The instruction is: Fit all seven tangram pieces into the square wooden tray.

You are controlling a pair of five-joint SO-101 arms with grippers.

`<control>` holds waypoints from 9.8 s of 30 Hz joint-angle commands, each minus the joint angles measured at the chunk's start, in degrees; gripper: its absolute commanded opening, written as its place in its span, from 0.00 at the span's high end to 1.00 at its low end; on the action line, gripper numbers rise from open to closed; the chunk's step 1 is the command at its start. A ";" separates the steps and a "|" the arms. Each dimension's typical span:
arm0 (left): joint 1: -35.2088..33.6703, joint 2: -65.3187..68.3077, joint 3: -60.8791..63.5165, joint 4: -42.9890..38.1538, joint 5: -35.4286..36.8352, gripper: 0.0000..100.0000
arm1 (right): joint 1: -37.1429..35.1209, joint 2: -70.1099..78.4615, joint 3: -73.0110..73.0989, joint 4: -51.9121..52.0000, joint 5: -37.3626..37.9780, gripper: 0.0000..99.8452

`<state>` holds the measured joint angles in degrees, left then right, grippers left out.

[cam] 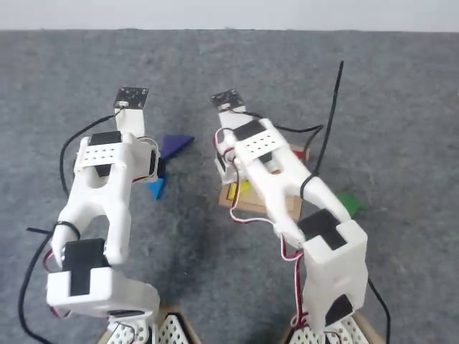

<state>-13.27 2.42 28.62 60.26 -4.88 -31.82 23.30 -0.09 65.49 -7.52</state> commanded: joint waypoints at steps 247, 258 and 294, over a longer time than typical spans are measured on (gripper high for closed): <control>-0.18 -3.08 0.40 -1.67 -0.62 0.81 | 8.57 -14.02 16.44 -1.45 26.37 0.86; -0.18 -3.08 0.48 -1.67 -0.62 0.81 | 8.75 -15.16 16.18 0.22 26.64 0.72; -0.18 -3.08 0.31 -1.67 -0.62 0.81 | 8.75 -15.25 22.68 -11.82 21.36 0.82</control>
<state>-13.27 2.42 29.67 60.18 -4.88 -21.45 7.03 23.21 55.56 16.04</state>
